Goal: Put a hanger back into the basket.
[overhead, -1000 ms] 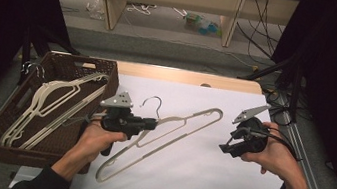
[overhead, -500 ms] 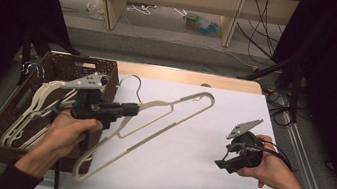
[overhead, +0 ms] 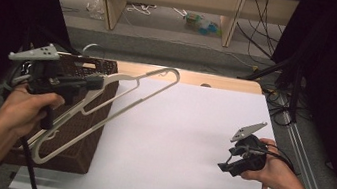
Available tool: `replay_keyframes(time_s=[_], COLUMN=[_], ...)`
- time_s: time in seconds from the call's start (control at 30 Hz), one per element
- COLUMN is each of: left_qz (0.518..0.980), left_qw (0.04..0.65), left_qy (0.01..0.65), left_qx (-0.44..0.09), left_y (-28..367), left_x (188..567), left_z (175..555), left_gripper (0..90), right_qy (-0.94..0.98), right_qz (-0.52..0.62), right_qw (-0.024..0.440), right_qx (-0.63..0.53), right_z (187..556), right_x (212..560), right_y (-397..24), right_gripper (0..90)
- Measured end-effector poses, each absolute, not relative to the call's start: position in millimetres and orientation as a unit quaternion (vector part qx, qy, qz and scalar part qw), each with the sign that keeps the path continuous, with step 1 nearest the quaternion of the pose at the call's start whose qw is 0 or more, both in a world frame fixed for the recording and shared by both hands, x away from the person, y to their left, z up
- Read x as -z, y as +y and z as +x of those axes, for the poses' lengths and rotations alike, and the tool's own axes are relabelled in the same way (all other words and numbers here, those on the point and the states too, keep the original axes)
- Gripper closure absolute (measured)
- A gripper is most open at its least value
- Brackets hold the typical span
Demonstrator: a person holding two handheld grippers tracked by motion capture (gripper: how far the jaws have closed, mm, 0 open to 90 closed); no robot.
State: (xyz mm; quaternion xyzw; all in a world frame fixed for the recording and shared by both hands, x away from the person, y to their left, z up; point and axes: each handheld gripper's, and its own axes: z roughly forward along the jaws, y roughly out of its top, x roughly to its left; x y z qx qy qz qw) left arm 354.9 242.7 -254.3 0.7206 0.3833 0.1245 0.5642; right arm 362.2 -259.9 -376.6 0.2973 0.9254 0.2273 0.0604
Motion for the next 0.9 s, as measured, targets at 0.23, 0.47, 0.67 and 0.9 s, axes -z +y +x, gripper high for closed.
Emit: replay_keyframes(time_s=[0.23, 0.47, 0.67, 0.9], left_qz=[0.691, 0.677, 0.673, 0.669], left_qw=[0.564, 0.538, 0.521, 0.508], left_qy=[0.426, 0.472, 0.493, 0.509], left_qx=[-0.15, -0.171, -0.179, -0.185], left_y=[288, 328, 355, 374], left_x=[251, 262, 278, 295], left_z=[365, 375, 386, 398], left_gripper=[85.8, 85.8, 85.8, 85.8], right_qy=[0.924, 0.924, 0.926, 0.926], right_qz=[0.303, 0.305, 0.301, 0.303], right_qw=[0.059, 0.055, 0.05, 0.049], right_qx=[-0.225, -0.223, -0.221, -0.219], right_z=[361, 361, 361, 362], right_x=[378, 381, 384, 385], right_y=[-263, -264, -263, -264], right_gripper=[34.3, 34.4, 34.4, 34.6])
